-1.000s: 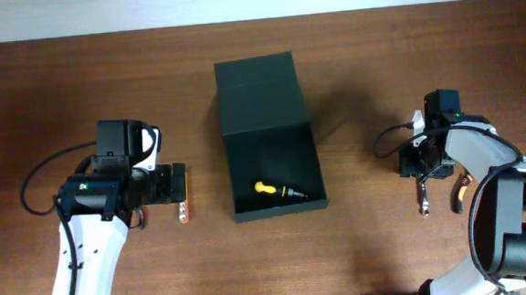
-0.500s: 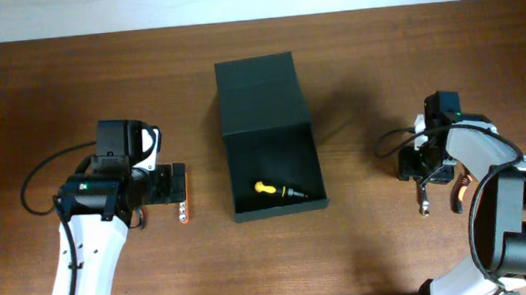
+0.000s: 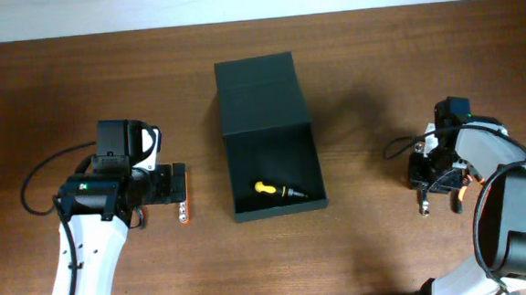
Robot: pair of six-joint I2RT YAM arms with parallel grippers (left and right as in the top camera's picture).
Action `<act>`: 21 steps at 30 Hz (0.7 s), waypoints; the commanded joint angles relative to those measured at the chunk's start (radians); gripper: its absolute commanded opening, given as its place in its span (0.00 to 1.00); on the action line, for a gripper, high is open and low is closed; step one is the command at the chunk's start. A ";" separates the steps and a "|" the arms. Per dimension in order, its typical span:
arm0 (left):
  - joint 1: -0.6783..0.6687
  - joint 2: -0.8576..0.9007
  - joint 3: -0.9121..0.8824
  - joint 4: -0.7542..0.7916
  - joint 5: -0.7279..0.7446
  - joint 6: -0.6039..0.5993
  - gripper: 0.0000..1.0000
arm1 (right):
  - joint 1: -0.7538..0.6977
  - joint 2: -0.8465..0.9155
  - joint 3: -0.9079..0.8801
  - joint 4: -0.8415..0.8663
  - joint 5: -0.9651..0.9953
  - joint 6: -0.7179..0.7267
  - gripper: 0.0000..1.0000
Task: Pack container
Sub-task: 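Move the right gripper to the chrome wrench and grasp it, then carry the wrench into the green box and release it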
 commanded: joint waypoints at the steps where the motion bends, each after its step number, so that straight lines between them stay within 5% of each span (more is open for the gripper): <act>1: -0.002 0.000 0.017 -0.002 -0.007 -0.006 0.99 | -0.019 0.069 -0.063 0.008 0.018 0.009 0.24; 9: -0.002 0.000 0.017 -0.002 -0.007 -0.006 0.99 | -0.018 0.069 -0.063 0.019 0.018 0.009 0.04; 21: -0.002 0.000 0.017 -0.001 -0.007 -0.006 0.99 | -0.016 0.069 -0.030 0.048 -0.040 0.003 0.04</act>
